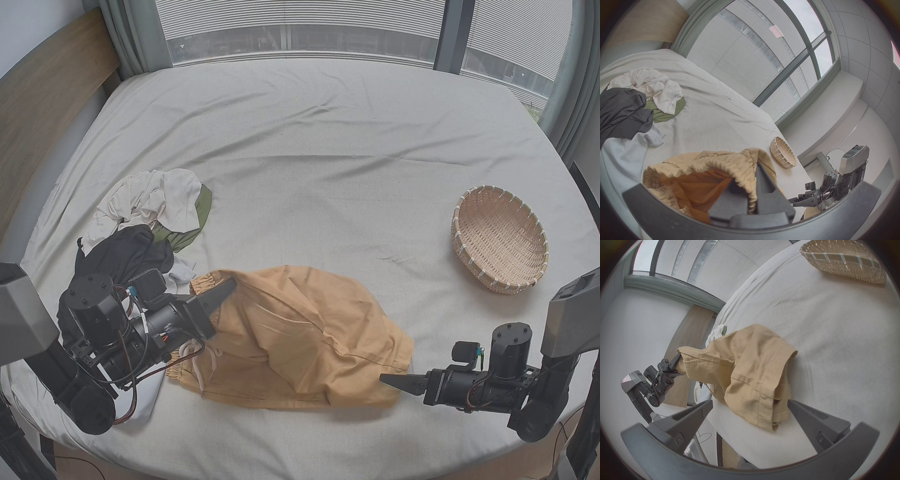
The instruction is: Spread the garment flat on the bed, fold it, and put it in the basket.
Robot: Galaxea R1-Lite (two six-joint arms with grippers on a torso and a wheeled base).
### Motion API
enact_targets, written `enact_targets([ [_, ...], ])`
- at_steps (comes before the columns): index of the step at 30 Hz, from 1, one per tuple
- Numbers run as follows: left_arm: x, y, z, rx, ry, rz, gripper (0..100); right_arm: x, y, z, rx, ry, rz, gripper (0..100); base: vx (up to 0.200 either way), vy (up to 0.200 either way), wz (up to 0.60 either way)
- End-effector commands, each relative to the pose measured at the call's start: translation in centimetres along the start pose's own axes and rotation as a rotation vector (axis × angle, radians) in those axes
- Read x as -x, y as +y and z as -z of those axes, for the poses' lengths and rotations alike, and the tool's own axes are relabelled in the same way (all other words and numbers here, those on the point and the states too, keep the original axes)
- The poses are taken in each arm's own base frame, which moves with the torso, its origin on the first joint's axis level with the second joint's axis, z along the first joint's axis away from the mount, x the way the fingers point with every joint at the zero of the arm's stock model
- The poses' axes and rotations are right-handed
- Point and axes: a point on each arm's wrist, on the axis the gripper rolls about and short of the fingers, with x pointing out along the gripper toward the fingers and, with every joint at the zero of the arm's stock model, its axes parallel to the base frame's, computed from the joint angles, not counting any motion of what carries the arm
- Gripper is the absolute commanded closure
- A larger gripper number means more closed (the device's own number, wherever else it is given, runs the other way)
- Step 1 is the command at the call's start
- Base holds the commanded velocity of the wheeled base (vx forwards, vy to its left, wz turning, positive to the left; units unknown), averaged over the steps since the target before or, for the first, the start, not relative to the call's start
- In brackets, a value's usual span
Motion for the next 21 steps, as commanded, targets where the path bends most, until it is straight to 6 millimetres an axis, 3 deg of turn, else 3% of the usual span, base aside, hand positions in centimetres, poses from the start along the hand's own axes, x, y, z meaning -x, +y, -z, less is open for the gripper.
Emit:
enact_targets([
  [1, 0.0, 0.1, 0.1, 0.000, 0.002, -0.003, 100, -0.4, 1.0, 0.2, 0.024, 0.008, -0.042, 0, 0.000, 0.000, 0.00],
  [7, 0.0, 0.3, -0.2, -0.002, -0.009, -0.009, 100, -0.2, 3.1, -0.9, 0.042, -0.048, -0.117, 0, 0.000, 0.000, 0.00],
  [21, 0.1, 0.4, -0.5, -0.004, -0.021, -0.015, 100, 0.0, 1.7, -2.9, 0.030, -0.153, -0.048, 0, 0.000, 0.000, 0.00],
])
